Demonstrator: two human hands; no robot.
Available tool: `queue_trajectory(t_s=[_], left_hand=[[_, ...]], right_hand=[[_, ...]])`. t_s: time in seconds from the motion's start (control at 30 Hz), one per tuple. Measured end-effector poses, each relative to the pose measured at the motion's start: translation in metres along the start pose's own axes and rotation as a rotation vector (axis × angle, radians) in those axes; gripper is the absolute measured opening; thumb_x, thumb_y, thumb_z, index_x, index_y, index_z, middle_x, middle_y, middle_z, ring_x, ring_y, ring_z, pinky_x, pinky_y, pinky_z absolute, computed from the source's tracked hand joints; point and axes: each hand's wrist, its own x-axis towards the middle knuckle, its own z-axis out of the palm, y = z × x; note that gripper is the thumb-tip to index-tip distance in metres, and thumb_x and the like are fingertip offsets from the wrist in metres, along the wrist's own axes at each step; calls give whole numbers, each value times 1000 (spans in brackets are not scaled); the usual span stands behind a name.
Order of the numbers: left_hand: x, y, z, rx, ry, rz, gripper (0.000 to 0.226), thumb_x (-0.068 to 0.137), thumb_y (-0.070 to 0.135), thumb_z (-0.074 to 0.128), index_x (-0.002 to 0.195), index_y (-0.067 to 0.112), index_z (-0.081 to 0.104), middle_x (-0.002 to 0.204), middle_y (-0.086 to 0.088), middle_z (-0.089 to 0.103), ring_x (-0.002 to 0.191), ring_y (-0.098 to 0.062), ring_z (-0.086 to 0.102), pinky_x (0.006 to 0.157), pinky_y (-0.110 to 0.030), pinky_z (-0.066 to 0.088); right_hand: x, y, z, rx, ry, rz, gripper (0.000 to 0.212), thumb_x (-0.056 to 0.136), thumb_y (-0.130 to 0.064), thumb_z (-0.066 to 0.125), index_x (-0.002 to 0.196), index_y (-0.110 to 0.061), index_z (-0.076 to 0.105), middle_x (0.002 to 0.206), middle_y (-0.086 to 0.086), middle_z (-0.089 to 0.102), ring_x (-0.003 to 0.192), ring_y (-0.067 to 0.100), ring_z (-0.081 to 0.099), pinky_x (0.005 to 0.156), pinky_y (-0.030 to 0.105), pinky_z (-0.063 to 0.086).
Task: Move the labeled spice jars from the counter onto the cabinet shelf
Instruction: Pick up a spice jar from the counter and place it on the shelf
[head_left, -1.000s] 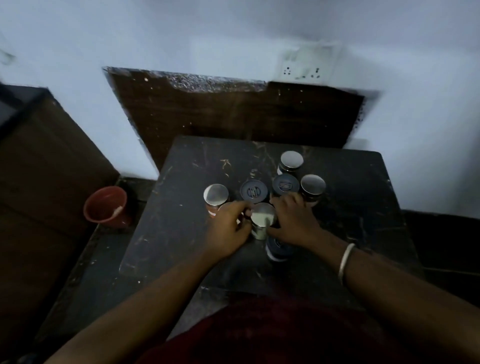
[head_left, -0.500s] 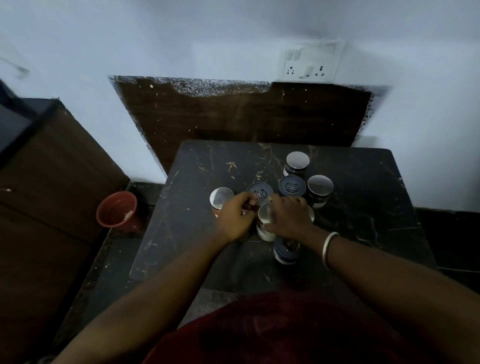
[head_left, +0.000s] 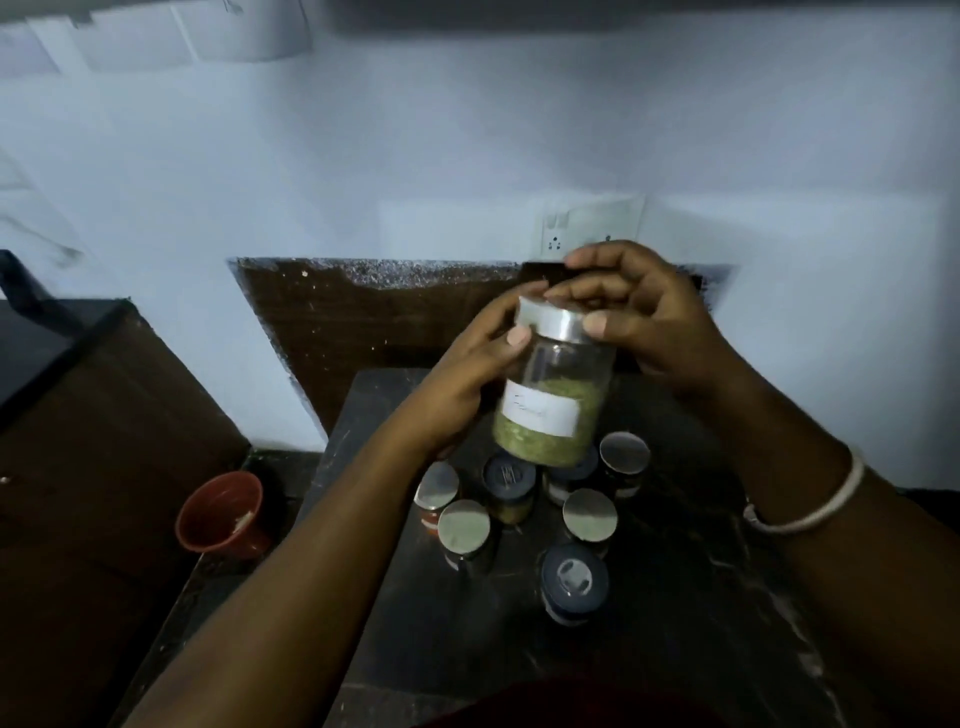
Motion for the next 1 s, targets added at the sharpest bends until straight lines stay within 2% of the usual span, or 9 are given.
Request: queue_trajectory(t_s=[0.07,0.13,0.2,0.3,0.47,0.53,0.63,0.77,1.0], left_hand=[[2,38,16,12,10,66,90,81,63,70,152,18,38,150,-12,50,134,-30,55,106,-50,50],[2,68,35,11,41,148,89,82,62,65,153,20,35,145,-12,53,128,-28,60,101,-47,54],[0,88,52,-53,72,201,88,80,63,63,154,25,34,144,-13,54,126,-29,62,103,-52,53],[-1,103,66,-164,99,257,93,76,68,69,153,26,37,148,-15,53,131,-33,58,108,-57,47],[1,115,72,-245,81,278,90,78,63,70,153,23,38,148,-16,53,131,-35,58,111,-57,44],[-1,119,74,-260,84,280,91,77,63,70,152,22,40,147,-17,54,129,-35,59,109,-55,47],[-2,123,77,-268,87,281,91,76,62,70,152,21,40,146,-18,54,127,-34,60,105,-50,51],[-2,124,77,-260,77,284,93,76,63,70,153,22,38,147,-19,54,128,-36,60,108,-54,48],[2,121,70,-247,62,303,90,78,63,68,153,22,38,147,-18,54,128,-34,60,107,-52,49]], right_hand=[[0,-25,4,214,59,-67,49,75,-25,67,119,-5,59,113,28,68,103,40,66,84,47,57],[0,-46,12,403,107,-120,45,76,-27,72,113,-3,61,112,28,58,100,42,57,84,47,52],[-1,-65,20,505,129,-170,45,79,-34,78,110,-5,63,111,26,56,102,41,54,87,50,49],[-3,-87,24,517,137,-240,37,87,-32,69,113,-6,62,111,23,60,103,39,59,88,47,52],[-4,-104,25,501,173,-259,37,89,-35,58,113,-7,63,112,22,63,102,38,62,89,49,52],[-4,-106,25,499,189,-259,37,89,-35,58,113,-8,64,113,23,62,103,39,61,91,52,50],[-4,-107,26,496,199,-263,37,89,-36,57,112,-8,64,111,22,62,102,39,61,89,50,50],[-5,-110,27,507,197,-269,39,88,-36,58,113,-7,64,109,21,63,101,39,61,89,49,50],[-2,-110,31,498,209,-262,36,88,-36,58,112,-10,66,108,19,66,101,37,64,89,47,52]])
